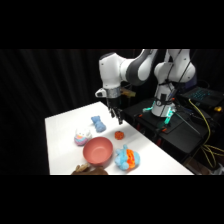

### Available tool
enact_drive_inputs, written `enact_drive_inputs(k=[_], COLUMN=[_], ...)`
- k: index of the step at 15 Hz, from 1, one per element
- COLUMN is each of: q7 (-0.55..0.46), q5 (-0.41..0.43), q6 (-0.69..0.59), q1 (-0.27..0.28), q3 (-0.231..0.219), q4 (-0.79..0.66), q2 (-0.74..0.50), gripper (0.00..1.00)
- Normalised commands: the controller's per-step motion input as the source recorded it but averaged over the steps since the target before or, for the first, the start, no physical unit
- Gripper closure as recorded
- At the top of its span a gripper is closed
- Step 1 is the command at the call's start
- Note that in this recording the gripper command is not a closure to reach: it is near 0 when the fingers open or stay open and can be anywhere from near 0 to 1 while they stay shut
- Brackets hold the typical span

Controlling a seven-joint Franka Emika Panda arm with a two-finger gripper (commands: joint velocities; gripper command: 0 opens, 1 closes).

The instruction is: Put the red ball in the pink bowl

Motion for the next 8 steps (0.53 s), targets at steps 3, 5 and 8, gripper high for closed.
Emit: enact_drive_inputs(k=[3, 5, 8], q7=[-0.08, -0.11, -0.16], q5=[0.063, 0.067, 0.107], q6=[0.42, 0.4, 0.33], q1=[0.04, 0.043, 0.02], q3=[0.02, 0.037, 0.058], q4=[-0.12, 0.03, 0.12], q2=[0.16, 0.31, 0.33], gripper=[0.0, 0.0, 0.0])
